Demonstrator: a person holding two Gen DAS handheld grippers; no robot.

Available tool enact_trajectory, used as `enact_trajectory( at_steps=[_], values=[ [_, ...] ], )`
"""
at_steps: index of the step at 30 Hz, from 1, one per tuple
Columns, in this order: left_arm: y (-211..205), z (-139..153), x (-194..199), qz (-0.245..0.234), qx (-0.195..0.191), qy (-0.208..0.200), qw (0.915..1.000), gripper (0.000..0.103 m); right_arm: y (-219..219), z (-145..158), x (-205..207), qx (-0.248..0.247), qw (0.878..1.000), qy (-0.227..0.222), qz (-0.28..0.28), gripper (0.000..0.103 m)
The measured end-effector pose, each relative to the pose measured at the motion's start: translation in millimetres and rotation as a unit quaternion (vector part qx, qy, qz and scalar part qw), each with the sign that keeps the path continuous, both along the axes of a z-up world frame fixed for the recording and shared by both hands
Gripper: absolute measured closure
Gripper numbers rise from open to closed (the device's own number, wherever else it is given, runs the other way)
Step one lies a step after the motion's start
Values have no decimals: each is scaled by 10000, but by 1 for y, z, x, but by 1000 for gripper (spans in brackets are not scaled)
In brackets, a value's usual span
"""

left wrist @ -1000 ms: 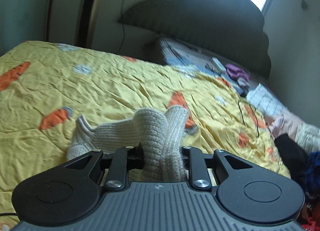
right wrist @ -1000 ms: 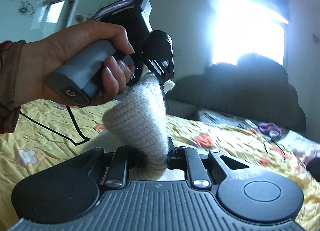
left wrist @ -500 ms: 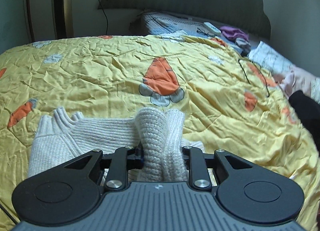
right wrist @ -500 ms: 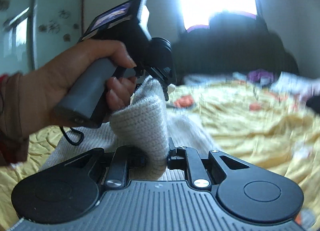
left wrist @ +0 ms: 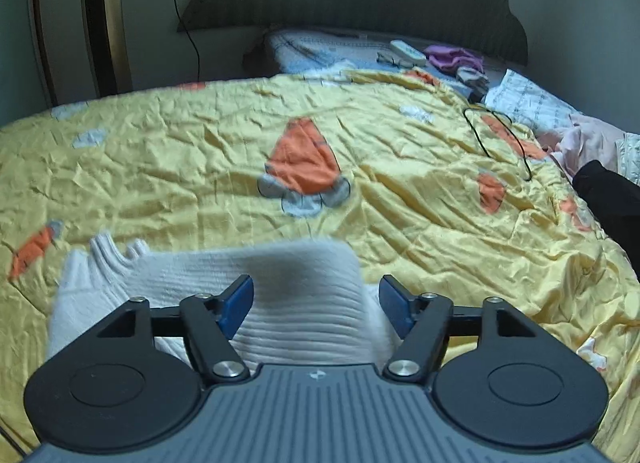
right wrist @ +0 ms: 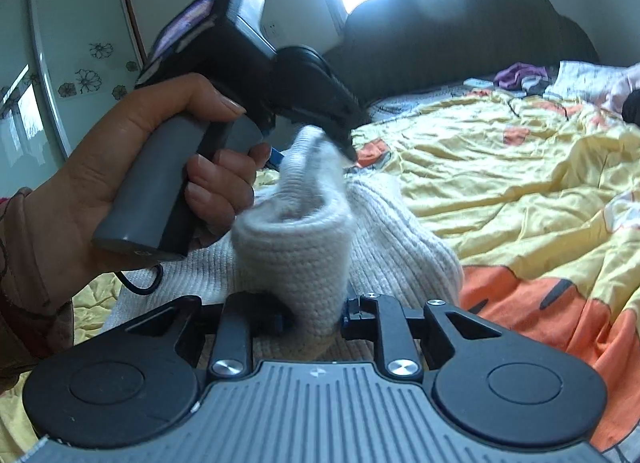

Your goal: Fold small clothes

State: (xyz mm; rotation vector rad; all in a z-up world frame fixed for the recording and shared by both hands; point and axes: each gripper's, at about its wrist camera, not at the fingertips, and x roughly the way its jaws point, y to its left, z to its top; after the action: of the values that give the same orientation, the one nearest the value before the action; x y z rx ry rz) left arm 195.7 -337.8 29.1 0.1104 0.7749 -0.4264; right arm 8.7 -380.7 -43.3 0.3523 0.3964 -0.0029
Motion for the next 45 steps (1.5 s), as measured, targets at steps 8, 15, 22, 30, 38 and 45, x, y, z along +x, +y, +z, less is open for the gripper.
enact_trajectory(
  at_steps=[8,15,22,30,38,45],
  values=[
    [52,28,-26,231,348,-879,9953,19,-19,0,2,614,9978,173,152,64],
    [126,11,-57,754,285,-760,9938,19,-48,4,16,1796,9833,161,251,48],
    [160,-9,-90,783,220,-465,9956,19,-59,3,5,2177,9758,188,98,84],
    [155,-14,-101,730,357,-687,9943,19,-58,-11,5,2113,9756,563,200,71],
    [153,-18,-107,699,387,-715,9942,17,-65,-19,10,2558,9645,657,79,83],
    [172,-8,-105,556,243,-972,9934,17,-53,8,-4,1375,9876,704,289,45]
  ],
)
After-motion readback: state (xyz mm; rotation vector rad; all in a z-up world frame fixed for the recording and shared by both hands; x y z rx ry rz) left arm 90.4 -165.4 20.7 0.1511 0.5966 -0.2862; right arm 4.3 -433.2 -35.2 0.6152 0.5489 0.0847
